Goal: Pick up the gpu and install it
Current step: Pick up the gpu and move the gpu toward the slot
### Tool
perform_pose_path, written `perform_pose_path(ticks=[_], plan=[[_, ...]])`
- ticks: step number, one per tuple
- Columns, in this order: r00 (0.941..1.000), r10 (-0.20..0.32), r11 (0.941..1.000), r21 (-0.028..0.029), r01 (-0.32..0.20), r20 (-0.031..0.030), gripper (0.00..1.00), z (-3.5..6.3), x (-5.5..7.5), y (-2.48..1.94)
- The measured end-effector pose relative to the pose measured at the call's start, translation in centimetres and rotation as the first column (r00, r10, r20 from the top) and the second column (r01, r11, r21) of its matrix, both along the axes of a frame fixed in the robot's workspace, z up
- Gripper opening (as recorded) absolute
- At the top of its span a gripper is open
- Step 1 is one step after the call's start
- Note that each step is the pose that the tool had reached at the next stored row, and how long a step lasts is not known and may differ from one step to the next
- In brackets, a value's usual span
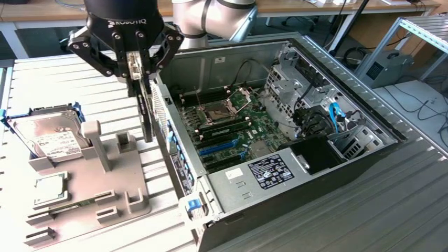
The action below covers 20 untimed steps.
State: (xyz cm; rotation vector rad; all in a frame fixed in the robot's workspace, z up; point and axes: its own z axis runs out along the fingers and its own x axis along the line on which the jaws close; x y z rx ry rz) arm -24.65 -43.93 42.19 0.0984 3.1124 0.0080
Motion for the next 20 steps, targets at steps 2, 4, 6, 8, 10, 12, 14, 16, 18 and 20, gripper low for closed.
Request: perform_pose_path(ticks=[2, 4, 6, 8, 10, 12, 14, 16, 18, 20], plan=[[1.0, 0.0, 1.0, 0.0001, 0.0, 0.0, 0.27, 0.0, 1.4, 0.07], [1.0, 0.0, 1.0, 0.0, 0.0, -0.0001, 0.27, 0.0, 2.8, 0.16], [1.0, 0.0, 1.0, -0.0003, 0.0, 0.0, 0.27, -0.01, 6.0, 0.25], [1.0, 0.0, 1.0, -0.0003, 0.0, 0.0, 0.27, -0.34, 7.4, 0.25], [1.0, 0.0, 1.0, -0.0003, 0.0, 0.0, 0.27, -0.41, 7.8, 0.25], [1.0, 0.0, 1.0, -0.0003, 0.0, 0.0, 0.27, -0.46, 8.1, 0.25], [1.0, 0.0, 1.0, -0.0003, 0.0, 0.0, 0.27, -0.51, 8.4, 0.25], [1.0, 0.0, 1.0, -0.0003, 0.0, 0.0001, 0.27, -0.56, 8.7, 0.25], [1.0, 0.0, 1.0, -0.0003, 0.0, 0.0, 0.27, -0.59, 9.0, 0.25], [1.0, 0.0, 1.0, -0.0004, 0.0, 0.0, 0.27, -0.63, 9.2, 0.25]])
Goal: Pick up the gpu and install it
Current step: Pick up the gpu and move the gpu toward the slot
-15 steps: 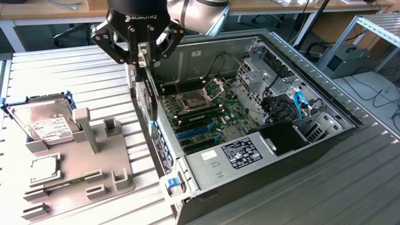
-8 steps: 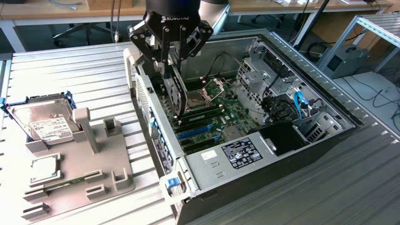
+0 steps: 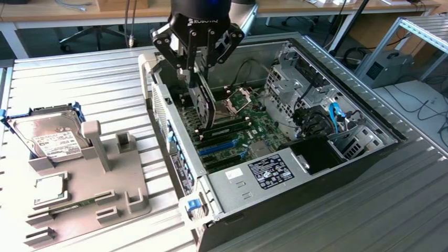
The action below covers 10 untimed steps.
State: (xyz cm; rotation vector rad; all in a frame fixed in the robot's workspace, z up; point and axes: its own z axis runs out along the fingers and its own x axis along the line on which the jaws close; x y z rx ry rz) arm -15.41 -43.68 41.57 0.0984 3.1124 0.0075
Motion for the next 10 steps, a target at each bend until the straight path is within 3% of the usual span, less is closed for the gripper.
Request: perform_pose_path(ticks=[10], plan=[[1.0, 0.0, 1.0, 0.0, 0.0, 0.0, 0.27, -0.2, 1.5, 0.0]])
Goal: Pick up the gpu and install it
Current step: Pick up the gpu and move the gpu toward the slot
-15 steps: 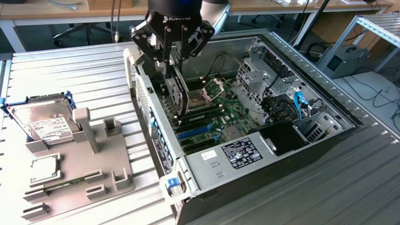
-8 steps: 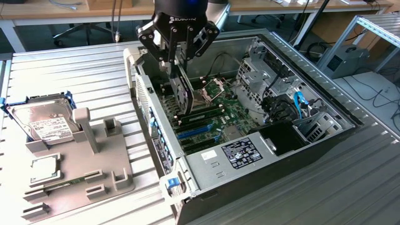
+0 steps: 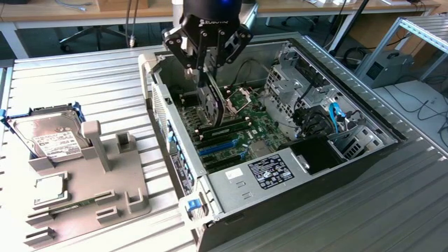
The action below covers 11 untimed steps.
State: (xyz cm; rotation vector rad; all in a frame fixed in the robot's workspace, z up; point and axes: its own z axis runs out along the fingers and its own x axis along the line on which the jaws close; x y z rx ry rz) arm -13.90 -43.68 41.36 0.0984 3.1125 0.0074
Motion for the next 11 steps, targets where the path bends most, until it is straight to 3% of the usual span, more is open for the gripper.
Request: perform_pose_path(ticks=[11], plan=[[1.0, 0.0, 1.0, -0.0002, 0.0, 0.0001, 0.27, -0.22, 2.0, 0.09]])
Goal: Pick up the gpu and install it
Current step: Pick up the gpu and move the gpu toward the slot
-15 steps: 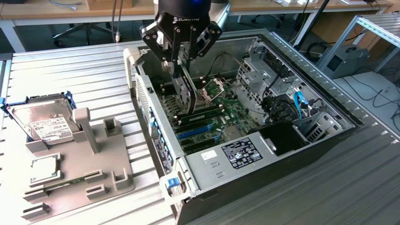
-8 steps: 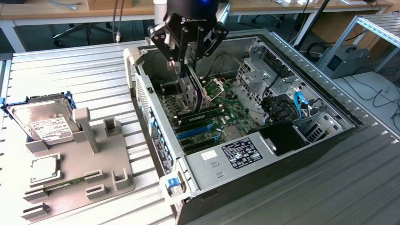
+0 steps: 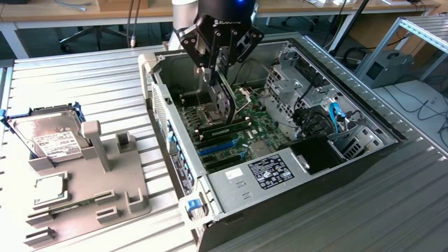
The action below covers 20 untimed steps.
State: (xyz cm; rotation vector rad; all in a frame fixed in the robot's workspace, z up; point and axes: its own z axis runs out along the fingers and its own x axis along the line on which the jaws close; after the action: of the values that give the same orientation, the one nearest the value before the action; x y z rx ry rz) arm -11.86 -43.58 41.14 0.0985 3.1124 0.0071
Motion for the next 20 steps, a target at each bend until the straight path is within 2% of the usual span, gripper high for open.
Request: perform_pose_path(ticks=[20], plan=[[1.0, 0.0, 1.0, -0.0015, 0.0, 0.0, 0.27, -0.78, 5.2, 0.54]])
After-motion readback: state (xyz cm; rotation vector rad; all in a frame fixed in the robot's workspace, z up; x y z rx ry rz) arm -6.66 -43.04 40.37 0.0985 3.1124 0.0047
